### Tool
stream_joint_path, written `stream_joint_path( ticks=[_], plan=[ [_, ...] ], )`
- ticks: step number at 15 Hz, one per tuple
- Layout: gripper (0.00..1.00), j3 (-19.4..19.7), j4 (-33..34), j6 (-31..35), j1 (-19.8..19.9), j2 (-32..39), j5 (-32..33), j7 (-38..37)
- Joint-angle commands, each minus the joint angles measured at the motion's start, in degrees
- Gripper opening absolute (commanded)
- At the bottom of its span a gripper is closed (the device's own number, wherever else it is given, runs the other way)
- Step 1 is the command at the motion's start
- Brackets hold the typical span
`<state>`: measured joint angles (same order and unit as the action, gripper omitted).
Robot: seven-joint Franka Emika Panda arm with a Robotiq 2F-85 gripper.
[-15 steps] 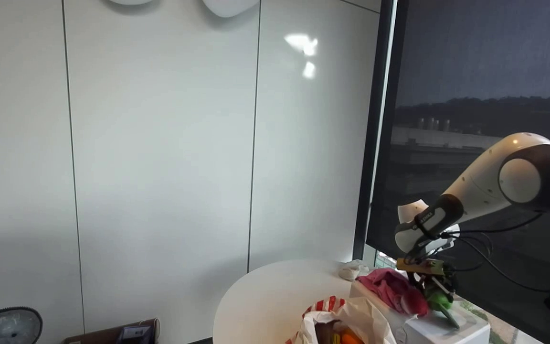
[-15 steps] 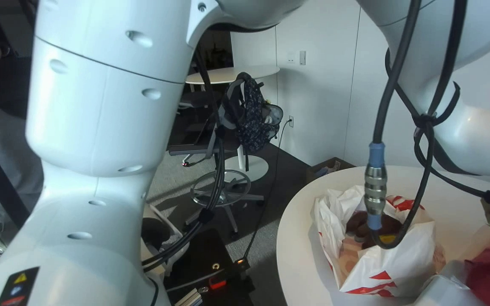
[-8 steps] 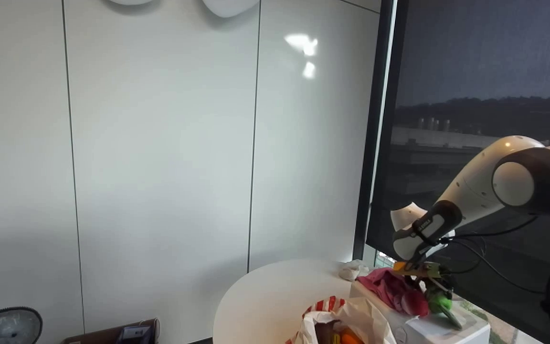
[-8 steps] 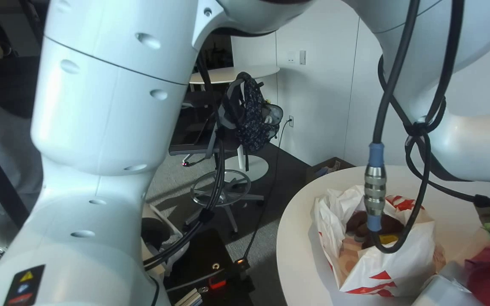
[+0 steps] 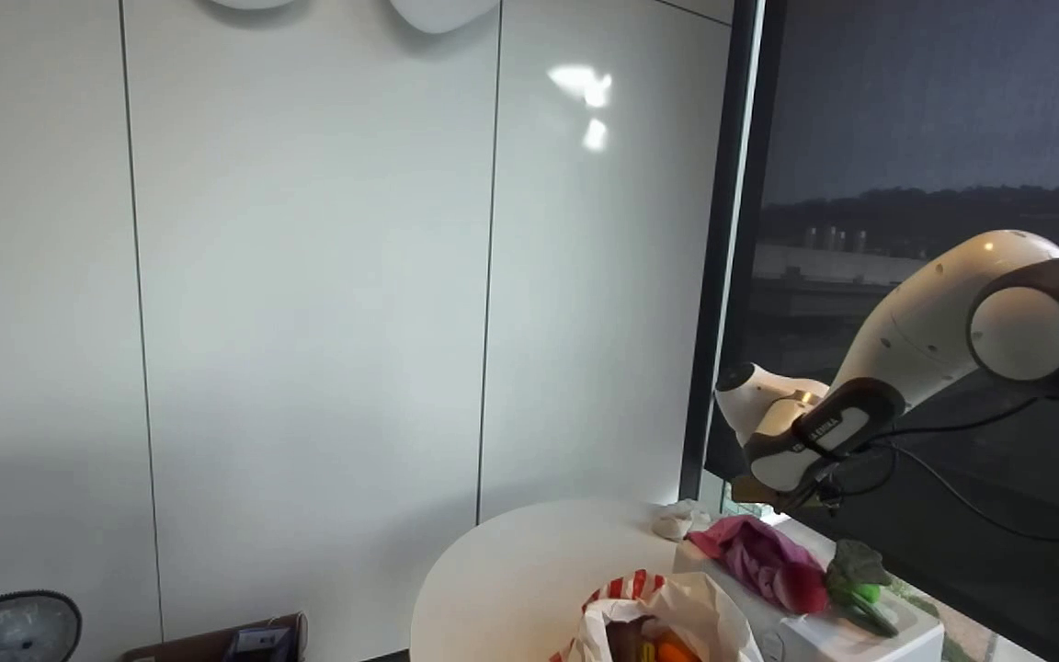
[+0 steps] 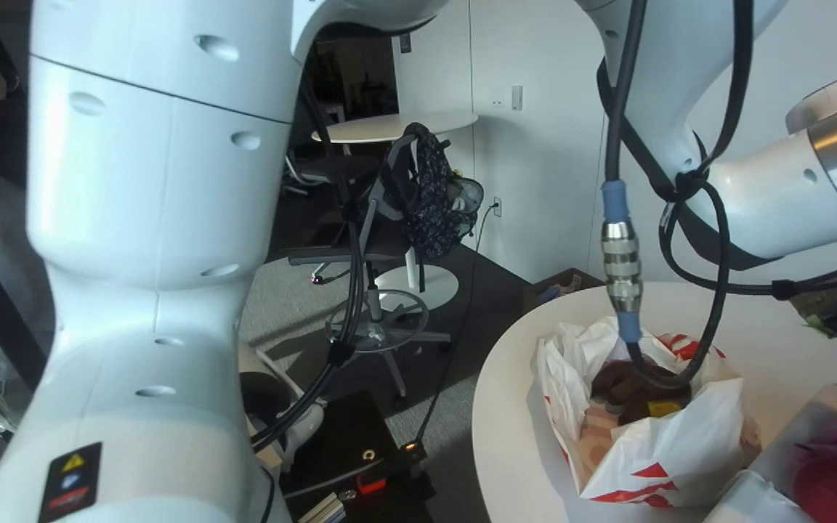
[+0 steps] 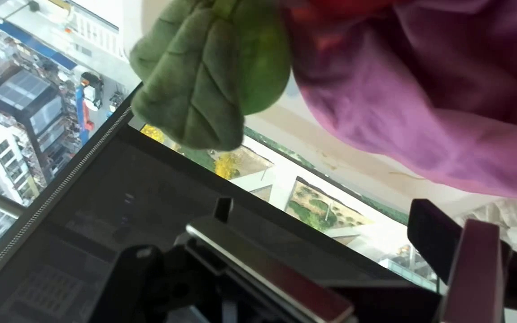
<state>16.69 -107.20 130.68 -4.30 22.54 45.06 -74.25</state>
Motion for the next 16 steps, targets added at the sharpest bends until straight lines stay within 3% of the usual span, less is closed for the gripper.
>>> stream_joint_path(
  ticks=[1, 5, 8, 14, 16],
  plan=[
    [1.0, -6.88, -5.24, 1.85, -0.05, -9.46, -4.0, 2.02],
    [1.0, -15.05, -9.19, 0.79, -1.79, -15.5, -15.5, 8.43],
    [1.0, -19.13, -11.59, 2.12, -2.78, -15.35, -25.68, 14.32],
    [1.0, -21.95, -11.94, -0.17, -1.67, -6.68, -46.55, 32.28],
    [1.0, -21.41, -10.73, -0.84, -1.56, -3.34, -49.47, 37.23]
  ],
)
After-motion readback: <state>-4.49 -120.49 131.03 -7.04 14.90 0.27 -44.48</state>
